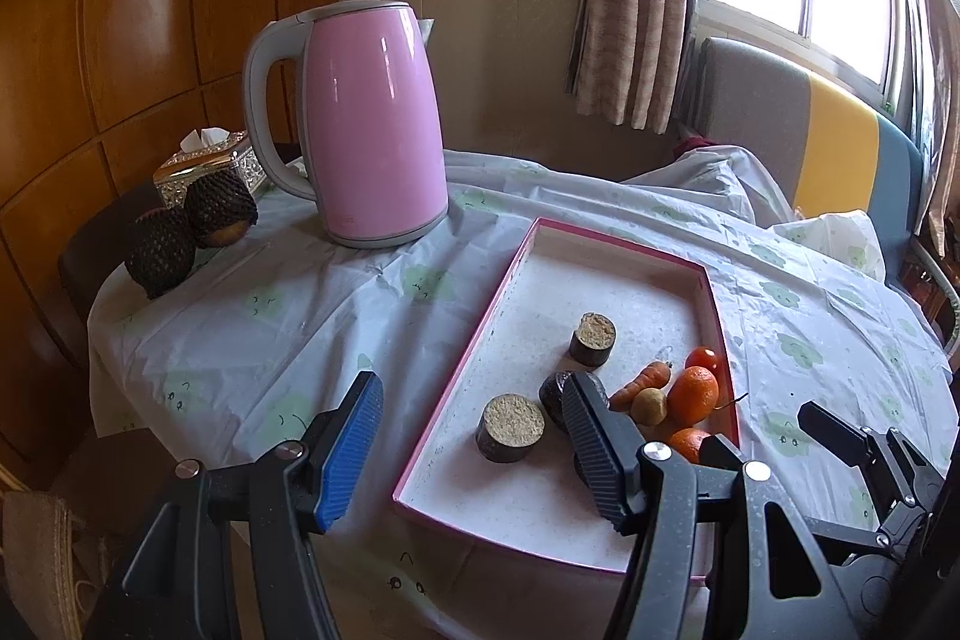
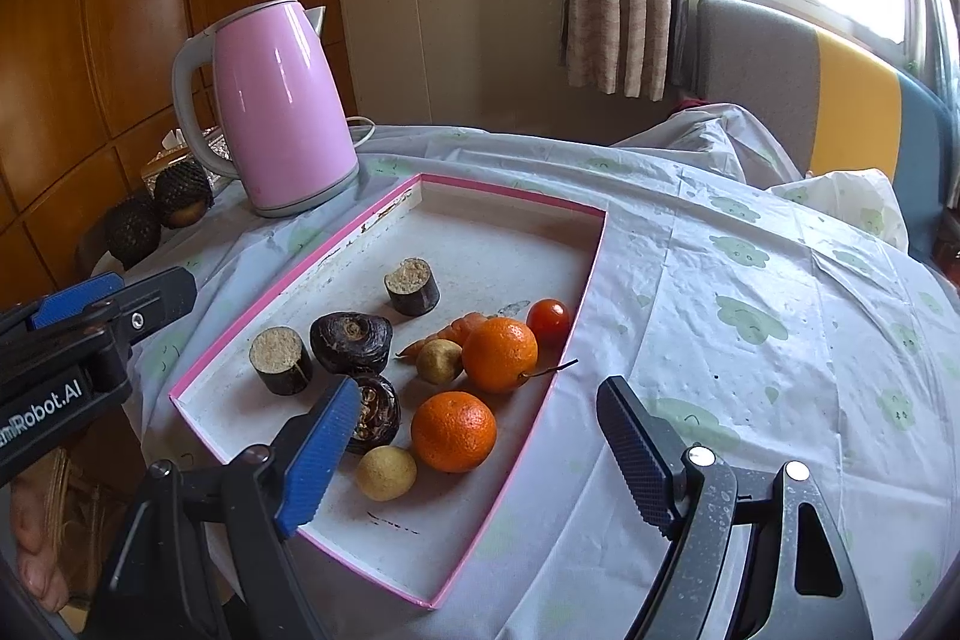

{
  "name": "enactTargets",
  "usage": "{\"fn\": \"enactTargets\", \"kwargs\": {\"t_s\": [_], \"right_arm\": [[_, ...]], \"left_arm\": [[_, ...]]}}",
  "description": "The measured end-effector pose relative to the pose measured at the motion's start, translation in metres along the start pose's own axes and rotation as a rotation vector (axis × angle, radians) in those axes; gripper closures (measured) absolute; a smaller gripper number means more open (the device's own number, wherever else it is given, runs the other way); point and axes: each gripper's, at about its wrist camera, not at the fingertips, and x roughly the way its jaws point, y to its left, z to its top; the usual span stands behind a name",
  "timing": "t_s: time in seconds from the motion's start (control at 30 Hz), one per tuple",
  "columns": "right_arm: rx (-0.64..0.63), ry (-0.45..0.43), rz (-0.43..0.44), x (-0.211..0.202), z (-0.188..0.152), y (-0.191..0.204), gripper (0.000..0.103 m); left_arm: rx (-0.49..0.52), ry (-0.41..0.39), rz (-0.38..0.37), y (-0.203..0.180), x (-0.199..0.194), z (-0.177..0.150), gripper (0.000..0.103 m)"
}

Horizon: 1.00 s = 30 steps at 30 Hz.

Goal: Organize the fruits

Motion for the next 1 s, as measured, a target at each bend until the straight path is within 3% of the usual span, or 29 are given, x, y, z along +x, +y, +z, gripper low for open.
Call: {"fn": "enactTargets", "kwargs": {"t_s": [1.0], "right_arm": [[-0.009, 0.003, 0.011, -0.0005, -0.0022, 0.0056, 0.02]], "left_arm": [[-0.005, 0.007, -0.004, 0.0034, -0.0049, 0.0007, 0.04]]}}
